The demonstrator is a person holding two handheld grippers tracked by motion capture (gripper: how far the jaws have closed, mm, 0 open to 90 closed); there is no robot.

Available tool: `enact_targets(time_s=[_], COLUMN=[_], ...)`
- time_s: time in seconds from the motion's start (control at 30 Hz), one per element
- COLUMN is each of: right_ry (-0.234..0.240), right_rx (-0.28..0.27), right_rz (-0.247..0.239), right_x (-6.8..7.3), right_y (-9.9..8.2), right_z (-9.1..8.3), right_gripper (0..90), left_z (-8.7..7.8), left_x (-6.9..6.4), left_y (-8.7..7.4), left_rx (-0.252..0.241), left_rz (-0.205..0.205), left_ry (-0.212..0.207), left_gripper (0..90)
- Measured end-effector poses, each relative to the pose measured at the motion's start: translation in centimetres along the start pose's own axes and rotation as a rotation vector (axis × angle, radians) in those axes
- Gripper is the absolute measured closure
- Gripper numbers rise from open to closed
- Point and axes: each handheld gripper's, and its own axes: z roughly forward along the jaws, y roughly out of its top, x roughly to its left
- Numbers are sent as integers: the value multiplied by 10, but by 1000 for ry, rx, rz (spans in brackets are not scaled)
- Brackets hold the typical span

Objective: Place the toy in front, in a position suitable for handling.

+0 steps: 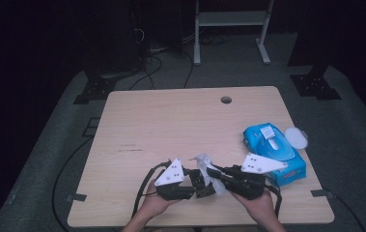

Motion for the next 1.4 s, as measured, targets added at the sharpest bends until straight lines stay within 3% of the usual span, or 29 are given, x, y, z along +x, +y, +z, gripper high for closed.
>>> enact_targets(time_s=[0.07, 0.1, 0.4, 0.63, 0.7, 0.77, 0.87, 0.97, 1.07, 1.17, 1.33, 1.4], right_ry=[-36, -37, -93, -114, -119, -93, -62, -75, -46, -65, -88, -90], right_rx=[41, 36, 32, 58, 56, 39, 51, 76, 58, 67, 26, 37], right_rz=[-65, -70, -44, -62, -72, -76, -119, -150, -103, -126, -103, -102], right_x=[5, 5, -1, 0, 2, 5, 16, 18, 8, 9, 6, 4], right_y=[-3, -4, -11, -15, -12, -7, -1, -3, -7, -6, -3, -4], right_z=[6, 5, -7, -4, -3, -4, -1, 0, -7, -9, -15, -15], right_gripper=[841, 841, 842, 841, 841, 841, 841, 841, 840, 840, 841, 841], left_z=[0, 0, -2, -10, -9, -5, 0, 1, 4, 5, 2, 2], left_x=[0, 0, 1, 8, 7, 5, 1, -3, -5, -6, -6, -7], left_y=[1, 1, -3, -13, -13, -12, -10, -7, -4, -2, -2, -2], left_rx=[5, 5, -45, -68, -75, -74, -73, -62, -56, -52, -45, -47], left_rz=[7, 7, -17, -78, -75, -74, -65, -39, -27, -9, 12, 14], left_ry=[5, 4, -6, 6, 11, -1, -17, -8, 0, 5, 18, 20], left_gripper=[578, 578, 577, 575, 577, 577, 577, 577, 579, 581, 581, 581])
